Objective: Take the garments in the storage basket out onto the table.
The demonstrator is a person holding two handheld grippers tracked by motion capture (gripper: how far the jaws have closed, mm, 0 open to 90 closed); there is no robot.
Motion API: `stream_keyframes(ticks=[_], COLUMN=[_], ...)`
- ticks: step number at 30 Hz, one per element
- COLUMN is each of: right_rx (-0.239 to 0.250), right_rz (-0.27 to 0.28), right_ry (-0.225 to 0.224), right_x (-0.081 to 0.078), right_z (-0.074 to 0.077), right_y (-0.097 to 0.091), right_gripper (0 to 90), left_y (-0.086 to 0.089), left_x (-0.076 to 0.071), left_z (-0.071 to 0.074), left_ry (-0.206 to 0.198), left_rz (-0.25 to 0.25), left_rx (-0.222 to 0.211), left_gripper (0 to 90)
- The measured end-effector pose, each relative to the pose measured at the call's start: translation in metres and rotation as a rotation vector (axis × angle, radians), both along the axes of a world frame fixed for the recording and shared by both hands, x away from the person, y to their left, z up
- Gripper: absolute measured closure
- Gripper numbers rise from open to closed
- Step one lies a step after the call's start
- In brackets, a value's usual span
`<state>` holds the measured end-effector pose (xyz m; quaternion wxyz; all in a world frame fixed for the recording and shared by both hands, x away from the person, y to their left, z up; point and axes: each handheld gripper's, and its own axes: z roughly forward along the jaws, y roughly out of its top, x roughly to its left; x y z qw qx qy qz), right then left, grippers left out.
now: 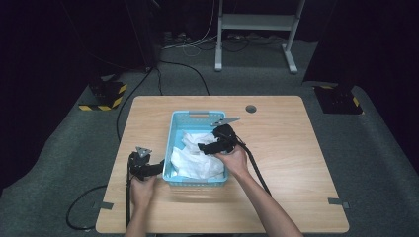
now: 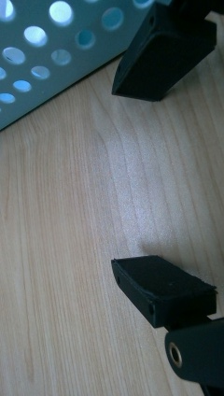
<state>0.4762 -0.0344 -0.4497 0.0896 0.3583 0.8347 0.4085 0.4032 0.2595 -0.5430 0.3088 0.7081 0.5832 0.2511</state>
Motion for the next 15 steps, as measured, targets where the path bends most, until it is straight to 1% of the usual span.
stream_keyframes(ticks=[1, 4, 8, 10, 12, 15], right_rx=[-0.007, -0.006, -0.011, -0.005, -0.013, -0.046], right_rz=[-0.006, -0.017, -0.042, -0.053, -0.06, -0.095], right_ry=[-0.001, 0.0, 0.008, 0.031, 0.033, 0.051], right_x=[0.0, 0.0, 0.001, 0.002, 0.003, 0.006], right_z=[0.002, 0.005, 0.004, 0.001, 0.0, -0.005], right_y=[0.006, 0.013, 0.022, 0.028, 0.03, 0.037], right_gripper=[9.6, 9.8, 9.6, 9.4, 9.4, 9.2], left_y=[0.0, 0.0, 0.0, 0.0, 0.0, 0.0], left_x=[0.0, 0.0, 0.0, 0.0, 0.0, 0.0], left_z=[0.0, 0.0, 0.0, 0.0, 0.0, 0.0], left_ry=[0.0, 0.0, 0.0, -0.001, -0.001, -0.001], left_rz=[0.0, 0.0, 0.0, 0.0, -0.001, -0.001], left_rx=[0.0, 0.0, 0.0, -0.001, -0.002, -0.003], left_gripper=[14.4, 14.5, 14.4, 14.4, 14.4, 14.3])
